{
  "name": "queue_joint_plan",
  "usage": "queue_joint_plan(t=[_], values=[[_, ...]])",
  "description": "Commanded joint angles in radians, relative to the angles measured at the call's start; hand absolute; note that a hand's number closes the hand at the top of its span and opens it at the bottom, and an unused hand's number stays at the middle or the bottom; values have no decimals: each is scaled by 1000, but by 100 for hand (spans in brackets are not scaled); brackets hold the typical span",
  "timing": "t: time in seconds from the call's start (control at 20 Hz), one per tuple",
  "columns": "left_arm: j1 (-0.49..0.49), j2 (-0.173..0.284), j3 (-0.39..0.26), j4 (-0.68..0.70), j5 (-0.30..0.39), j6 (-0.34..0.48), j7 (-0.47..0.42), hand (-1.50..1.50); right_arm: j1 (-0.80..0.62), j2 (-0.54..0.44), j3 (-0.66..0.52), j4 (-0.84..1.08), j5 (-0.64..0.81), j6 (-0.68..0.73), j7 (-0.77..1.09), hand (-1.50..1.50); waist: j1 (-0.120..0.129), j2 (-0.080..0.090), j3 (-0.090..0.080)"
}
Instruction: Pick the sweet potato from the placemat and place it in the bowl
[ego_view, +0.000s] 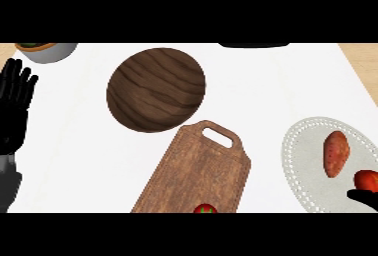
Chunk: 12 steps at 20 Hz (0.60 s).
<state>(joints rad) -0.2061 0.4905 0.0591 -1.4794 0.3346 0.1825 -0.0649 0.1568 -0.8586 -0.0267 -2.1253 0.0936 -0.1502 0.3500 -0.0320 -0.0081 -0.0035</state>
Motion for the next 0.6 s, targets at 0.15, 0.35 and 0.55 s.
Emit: queue_joint_plan(t=[0.15,0.35,0.55], values=[[8,-31,-9,-10,-16,9,-17,0,71,-224,-91,-63,-160,295,216,-150,8,4,1],[8,-3,15,-4,-2,-27,-11,0,64,-318,-141,-51,-261,453,259,-150,21,7,2],[-7,-62,-14,12,-48,-2,-20,0,68,-268,-197,-46,-307,540,296,-150,21,6,3]])
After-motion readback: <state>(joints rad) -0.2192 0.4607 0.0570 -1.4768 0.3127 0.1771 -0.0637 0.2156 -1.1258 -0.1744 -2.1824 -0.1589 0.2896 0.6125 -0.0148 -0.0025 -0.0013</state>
